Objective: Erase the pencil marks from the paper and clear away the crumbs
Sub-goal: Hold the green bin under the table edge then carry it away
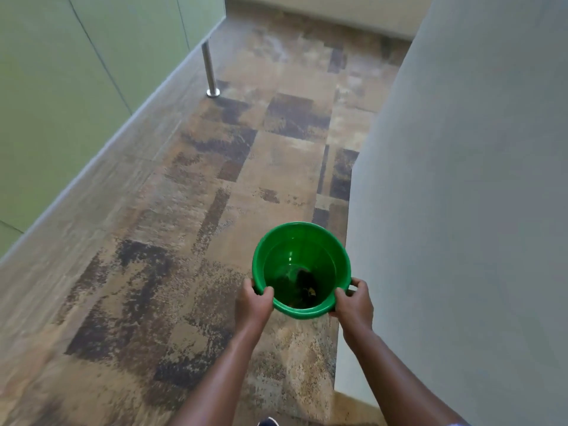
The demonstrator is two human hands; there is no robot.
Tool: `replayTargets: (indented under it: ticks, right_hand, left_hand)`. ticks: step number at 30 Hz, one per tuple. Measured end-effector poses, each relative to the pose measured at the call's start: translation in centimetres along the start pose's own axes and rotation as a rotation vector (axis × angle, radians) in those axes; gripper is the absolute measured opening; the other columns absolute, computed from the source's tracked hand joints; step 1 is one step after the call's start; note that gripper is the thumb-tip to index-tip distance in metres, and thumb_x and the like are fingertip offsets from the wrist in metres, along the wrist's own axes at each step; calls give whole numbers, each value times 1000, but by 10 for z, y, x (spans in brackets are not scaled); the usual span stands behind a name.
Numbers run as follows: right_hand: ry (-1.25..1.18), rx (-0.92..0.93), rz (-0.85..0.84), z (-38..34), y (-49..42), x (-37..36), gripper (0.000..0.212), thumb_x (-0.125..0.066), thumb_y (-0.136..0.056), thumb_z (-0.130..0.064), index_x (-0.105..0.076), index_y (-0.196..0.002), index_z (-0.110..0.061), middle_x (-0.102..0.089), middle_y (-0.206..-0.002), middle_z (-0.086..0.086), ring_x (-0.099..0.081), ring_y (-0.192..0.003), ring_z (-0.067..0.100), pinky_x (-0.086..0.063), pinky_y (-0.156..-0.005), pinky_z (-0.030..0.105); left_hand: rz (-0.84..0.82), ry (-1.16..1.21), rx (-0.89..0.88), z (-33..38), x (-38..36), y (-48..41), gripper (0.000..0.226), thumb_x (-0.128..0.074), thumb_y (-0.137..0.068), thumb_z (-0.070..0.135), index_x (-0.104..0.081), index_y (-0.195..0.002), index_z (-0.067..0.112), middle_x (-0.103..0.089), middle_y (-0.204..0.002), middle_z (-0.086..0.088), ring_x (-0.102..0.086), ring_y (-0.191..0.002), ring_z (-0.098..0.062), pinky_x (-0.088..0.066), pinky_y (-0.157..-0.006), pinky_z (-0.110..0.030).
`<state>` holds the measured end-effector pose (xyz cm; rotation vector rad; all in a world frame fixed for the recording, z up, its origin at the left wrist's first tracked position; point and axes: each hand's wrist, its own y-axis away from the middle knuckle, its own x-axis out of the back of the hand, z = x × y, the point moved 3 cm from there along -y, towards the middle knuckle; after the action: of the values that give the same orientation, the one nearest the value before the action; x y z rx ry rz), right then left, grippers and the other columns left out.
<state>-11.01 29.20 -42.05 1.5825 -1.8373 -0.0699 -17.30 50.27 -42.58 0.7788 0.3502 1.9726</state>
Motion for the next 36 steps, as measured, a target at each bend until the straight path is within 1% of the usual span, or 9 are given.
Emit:
replayTargets:
  ticks: [7,12,16,19,21,23,27,31,36]
  right_hand:
    - [-105,117,5,-94,74,61,29,-65,-91,-19,-53,-117,-26,-71,-98,3,-74,-78,20,-64,-65,46]
    - [-159,177,43,-142,126,110,26,-65,-91,-21,-50,-108,-34,-71,-95,1,-74,-79,22,-64,-67,48]
    - [-220,212,56,-166,165,150,25,-61,-97,-21,-48,-111,-35,-70,-98,-1,-73,-83,21,-64,-72,48]
    - [-173,257,48,-183,189,171,30,-60,-98,-26,-47,-124,-32,-67,-108,-3,-69,-101,24,-60,-88,49]
    - [-49,319,47,-196,206,186,60,-59,-98,-34,-34,-150,-18,-55,-140,8,-54,-132,28,-48,-109,47]
    - [118,394,53,-210,229,204,86,-55,-99,-46,-6,-162,-15,-19,-167,10,-17,-154,25,-22,-126,42]
    - [258,566,2,-232,265,235,98,-46,-97,-63,21,-158,-25,17,-169,-1,17,-154,13,-1,-127,37]
    - [282,677,-52,-246,279,266,98,-43,-94,-68,26,-156,-33,18,-168,-5,14,-155,12,-5,-127,39]
    - [299,760,-70,-254,265,307,99,-43,-91,-73,15,-160,-30,0,-170,-1,-5,-156,19,-21,-126,46]
  left_hand:
    - [-74,134,30,95,50,73,28,-69,-97,18,-57,-120,7,-69,-108,-16,-71,-79,-23,-55,-47,-18]
    - [-208,287,38,147,76,128,22,-62,-99,9,-57,-119,0,-73,-100,-23,-76,-82,-37,-64,-75,-48]
    - [-266,345,-60,186,87,180,12,-51,-103,5,-55,-115,6,-70,-102,-21,-74,-82,-33,-62,-62,-35]
    - [-250,378,-102,206,92,204,18,-53,-102,3,-55,-117,13,-70,-102,-18,-74,-78,-28,-61,-58,-33]
    - [-240,388,-120,217,90,218,24,-54,-101,2,-56,-117,20,-70,-107,-18,-75,-82,-28,-63,-63,-37]
    - [-244,415,-126,227,85,231,24,-54,-100,3,-58,-117,19,-70,-112,-19,-75,-90,-31,-64,-68,-42]
    - [-256,454,-130,244,74,255,26,-52,-99,2,-60,-119,17,-71,-114,-21,-73,-96,-35,-63,-71,-46]
    - [-262,440,-144,256,62,274,24,-52,-100,4,-61,-118,16,-70,-113,-22,-73,-98,-37,-62,-71,-46]
    - [-303,444,-145,268,45,296,24,-52,-99,2,-59,-115,17,-67,-114,-21,-71,-98,-38,-62,-66,-43]
